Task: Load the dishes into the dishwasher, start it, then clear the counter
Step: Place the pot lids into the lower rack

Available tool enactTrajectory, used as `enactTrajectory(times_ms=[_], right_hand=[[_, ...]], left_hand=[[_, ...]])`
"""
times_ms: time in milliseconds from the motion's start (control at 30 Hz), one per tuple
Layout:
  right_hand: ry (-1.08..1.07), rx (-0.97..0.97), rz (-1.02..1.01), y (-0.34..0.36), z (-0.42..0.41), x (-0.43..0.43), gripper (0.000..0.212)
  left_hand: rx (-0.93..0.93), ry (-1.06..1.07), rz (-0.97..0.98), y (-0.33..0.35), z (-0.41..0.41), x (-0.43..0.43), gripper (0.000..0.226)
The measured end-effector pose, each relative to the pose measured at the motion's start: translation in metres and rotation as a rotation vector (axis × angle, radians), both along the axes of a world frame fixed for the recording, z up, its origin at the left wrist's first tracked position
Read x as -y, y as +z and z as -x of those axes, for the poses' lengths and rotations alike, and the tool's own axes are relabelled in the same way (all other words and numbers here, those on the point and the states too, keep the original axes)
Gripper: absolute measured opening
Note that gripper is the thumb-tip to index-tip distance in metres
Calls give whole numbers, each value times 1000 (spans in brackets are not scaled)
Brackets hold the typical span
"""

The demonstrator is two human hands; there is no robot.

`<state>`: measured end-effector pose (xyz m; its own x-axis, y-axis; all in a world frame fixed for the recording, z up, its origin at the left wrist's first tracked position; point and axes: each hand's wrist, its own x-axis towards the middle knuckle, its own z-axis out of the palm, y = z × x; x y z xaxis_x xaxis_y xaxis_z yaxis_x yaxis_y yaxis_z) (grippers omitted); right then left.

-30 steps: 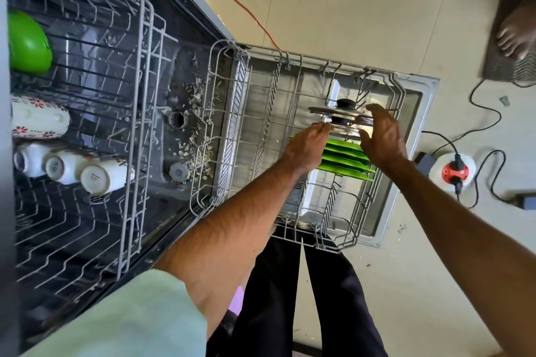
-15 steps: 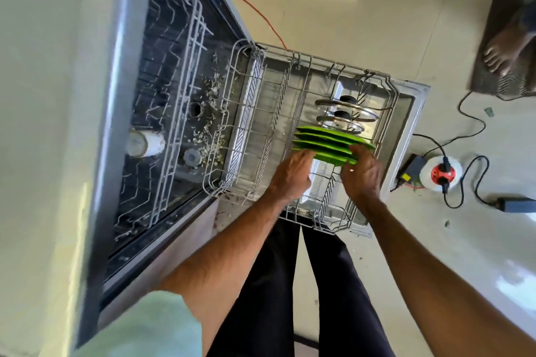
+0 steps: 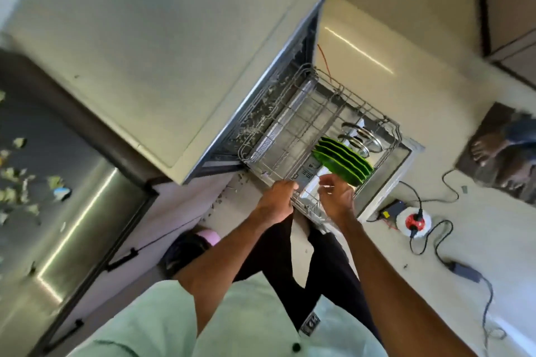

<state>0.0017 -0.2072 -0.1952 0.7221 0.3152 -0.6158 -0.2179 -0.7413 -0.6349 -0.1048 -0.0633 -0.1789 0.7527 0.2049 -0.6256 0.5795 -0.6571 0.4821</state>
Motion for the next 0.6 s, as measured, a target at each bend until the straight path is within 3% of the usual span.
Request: enactTrajectory(times_ms=[133,267,467,600], right_hand=[[145,-15,-80,54,7,-4,18],[339,92,-112,114,36,-22,8],[762,154,-281,206,124,-96,4],[990,125,-405,256,200,-146,16]], left_hand=[[90,179,-41,65,27,7,45],[211,363,-111,122,67,12,42],[409,700,-278,193,172,1,39],[430,922,-389,234,259,-15,45]])
